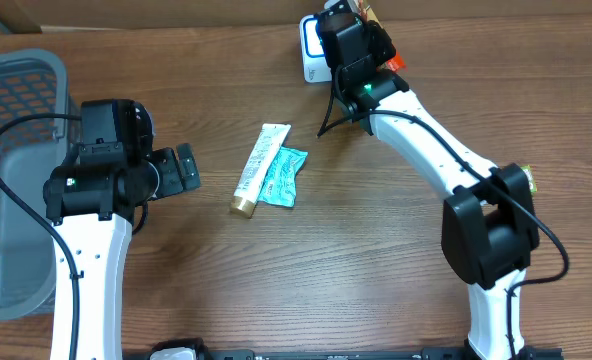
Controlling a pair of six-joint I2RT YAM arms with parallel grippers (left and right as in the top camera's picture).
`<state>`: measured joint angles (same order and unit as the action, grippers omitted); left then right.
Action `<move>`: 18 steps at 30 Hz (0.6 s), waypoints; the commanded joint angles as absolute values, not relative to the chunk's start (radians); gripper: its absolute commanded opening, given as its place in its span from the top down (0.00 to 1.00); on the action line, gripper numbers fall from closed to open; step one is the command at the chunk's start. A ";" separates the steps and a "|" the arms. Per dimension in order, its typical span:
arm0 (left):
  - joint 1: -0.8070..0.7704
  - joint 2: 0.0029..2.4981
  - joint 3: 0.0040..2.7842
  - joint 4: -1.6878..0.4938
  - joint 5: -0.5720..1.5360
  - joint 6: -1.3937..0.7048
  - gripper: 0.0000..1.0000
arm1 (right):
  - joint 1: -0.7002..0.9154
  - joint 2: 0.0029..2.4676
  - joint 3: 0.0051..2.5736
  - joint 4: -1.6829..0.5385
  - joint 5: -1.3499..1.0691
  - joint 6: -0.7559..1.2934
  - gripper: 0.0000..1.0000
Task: Scan the item barcode
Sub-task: 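Hold the pasta pack's barcode up in front of the scanner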
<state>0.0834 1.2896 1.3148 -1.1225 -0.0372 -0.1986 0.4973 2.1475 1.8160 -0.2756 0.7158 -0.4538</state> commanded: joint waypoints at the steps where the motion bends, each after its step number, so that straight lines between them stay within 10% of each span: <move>1: 0.089 1.283 1.311 -1.122 -0.033 -0.179 0.01 | 0.496 2.207 1.853 -0.178 0.813 -0.659 0.96; 18: 0.089 1.283 1.311 -1.122 -0.033 -0.179 0.00 | 0.492 2.365 1.853 0.019 0.976 -0.731 0.96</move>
